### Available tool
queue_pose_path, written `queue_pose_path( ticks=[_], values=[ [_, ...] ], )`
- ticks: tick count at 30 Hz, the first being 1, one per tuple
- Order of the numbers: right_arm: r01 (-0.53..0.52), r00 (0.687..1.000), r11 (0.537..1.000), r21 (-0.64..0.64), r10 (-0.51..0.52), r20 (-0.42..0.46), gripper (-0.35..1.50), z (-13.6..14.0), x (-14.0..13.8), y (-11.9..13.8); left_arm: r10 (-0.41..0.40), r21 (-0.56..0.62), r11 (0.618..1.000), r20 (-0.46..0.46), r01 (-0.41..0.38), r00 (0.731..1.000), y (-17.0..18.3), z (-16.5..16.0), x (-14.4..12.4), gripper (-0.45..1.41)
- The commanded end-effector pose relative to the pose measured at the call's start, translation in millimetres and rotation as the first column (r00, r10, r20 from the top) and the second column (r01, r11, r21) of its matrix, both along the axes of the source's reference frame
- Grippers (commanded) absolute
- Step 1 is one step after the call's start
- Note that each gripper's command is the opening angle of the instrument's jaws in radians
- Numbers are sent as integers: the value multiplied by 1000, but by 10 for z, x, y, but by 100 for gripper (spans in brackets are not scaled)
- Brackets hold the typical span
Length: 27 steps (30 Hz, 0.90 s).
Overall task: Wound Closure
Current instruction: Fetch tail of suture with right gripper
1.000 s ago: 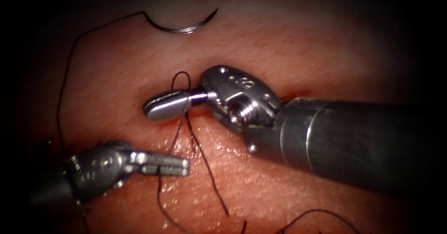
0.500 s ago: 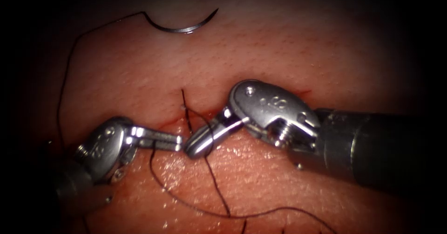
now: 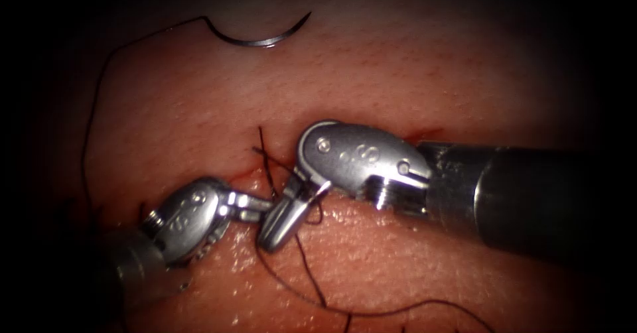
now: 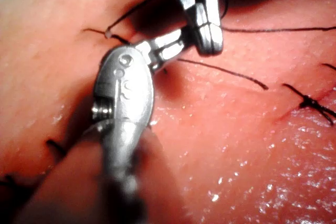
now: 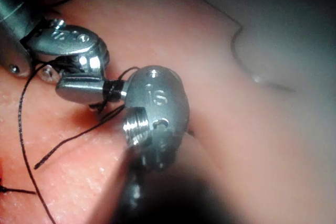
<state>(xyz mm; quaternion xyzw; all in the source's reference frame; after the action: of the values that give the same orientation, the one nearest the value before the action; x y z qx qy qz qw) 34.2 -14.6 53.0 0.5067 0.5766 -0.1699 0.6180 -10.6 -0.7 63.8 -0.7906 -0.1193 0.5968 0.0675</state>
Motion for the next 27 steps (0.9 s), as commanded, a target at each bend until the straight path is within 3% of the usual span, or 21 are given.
queue_pose_path(
  ticks=[1,2,3,8,9,14,20,27],
  values=[
    [35,999,999,-23,-35,-1,17,5,8,-4,-2,0,1000,-2,2,1000,2,6,-3,-45],
    [35,999,999,-23,-35,-1,17,5,8,-4,-2,0,1000,-2,2,1000,2,6,-3,-45],
    [86,996,995,-53,-86,-4,56,7,10,-12,-1,-1,1000,-4,1,1000,2,7,-1,-45],
    [155,988,980,-125,-156,6,120,11,14,-26,1,8,1000,-7,-1,1000,-2,9,1,-45],
    [166,986,975,-147,-167,8,125,11,13,-28,2,8,1000,-6,-2,1000,-2,9,1,-45],
    [239,971,944,-227,-232,59,126,14,8,-35,3,9,1000,-8,-3,1000,-1,10,6,-45],
    [261,964,912,-318,-263,38,113,17,8,-32,7,12,1000,-11,-6,1000,-4,9,5,-45],
    [264,961,898,-352,-277,13,111,14,6,-25,11,24,1000,-14,-11,1000,-8,4,3,-45]
  ],
)
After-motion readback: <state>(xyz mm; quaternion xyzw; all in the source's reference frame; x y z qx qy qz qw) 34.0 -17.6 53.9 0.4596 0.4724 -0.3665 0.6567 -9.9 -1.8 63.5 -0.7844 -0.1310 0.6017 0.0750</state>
